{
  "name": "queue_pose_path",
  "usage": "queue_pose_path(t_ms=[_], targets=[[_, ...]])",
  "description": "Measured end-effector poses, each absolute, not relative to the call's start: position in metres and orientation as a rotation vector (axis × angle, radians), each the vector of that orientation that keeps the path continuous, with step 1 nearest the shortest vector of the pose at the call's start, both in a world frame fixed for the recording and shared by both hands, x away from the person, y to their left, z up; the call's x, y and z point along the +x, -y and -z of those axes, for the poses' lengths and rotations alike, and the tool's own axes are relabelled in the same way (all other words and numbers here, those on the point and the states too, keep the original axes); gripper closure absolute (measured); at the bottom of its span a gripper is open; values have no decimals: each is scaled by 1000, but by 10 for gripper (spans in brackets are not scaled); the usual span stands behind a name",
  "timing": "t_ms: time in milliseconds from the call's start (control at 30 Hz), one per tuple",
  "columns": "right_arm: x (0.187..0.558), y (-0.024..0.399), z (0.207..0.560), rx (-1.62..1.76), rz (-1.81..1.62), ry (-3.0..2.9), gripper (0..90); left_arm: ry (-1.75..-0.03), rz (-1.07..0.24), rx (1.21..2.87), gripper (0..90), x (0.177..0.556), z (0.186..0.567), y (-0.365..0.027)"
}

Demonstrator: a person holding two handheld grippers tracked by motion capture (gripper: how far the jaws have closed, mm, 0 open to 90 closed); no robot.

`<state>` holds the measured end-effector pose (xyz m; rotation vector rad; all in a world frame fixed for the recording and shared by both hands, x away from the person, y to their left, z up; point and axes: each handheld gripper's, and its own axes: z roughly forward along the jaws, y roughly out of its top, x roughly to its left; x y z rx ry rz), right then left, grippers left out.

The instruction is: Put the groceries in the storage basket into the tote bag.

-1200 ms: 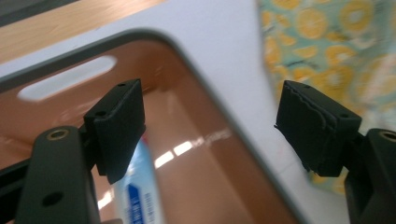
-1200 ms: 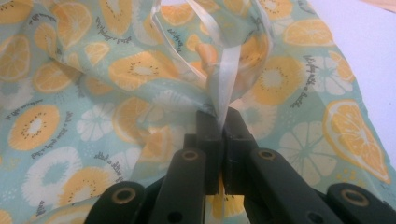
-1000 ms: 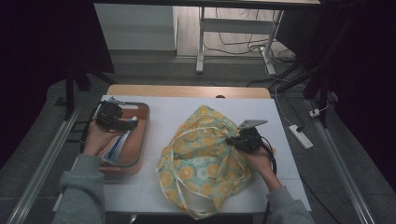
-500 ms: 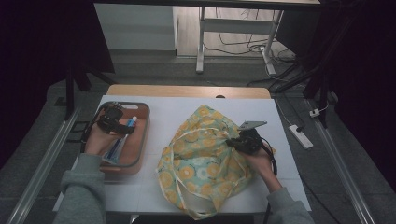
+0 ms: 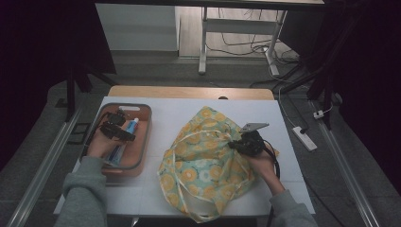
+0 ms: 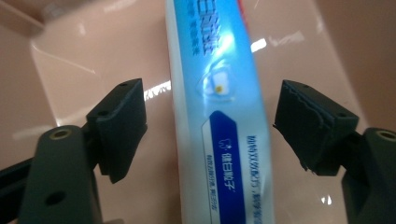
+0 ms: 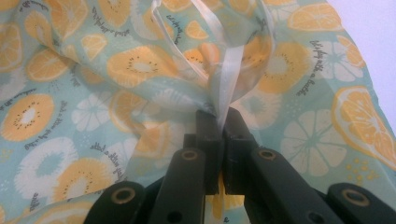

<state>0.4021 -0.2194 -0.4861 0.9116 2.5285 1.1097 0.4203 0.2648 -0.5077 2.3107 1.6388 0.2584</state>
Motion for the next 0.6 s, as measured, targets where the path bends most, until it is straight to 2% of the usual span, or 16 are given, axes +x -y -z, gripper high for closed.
queue_pose_path(t_ms=[200,400,600], targets=[[402,220,486,909,-1109,-2525,871,-1662,-232,2312,330,422,512,-266],[402,220,486,911,-1106,-2523,871,-1670,-197,2290,463,421,511,-268],[402,220,485,915,-1097,-2523,869,-1667,-221,2321,539,420,508,-265]])
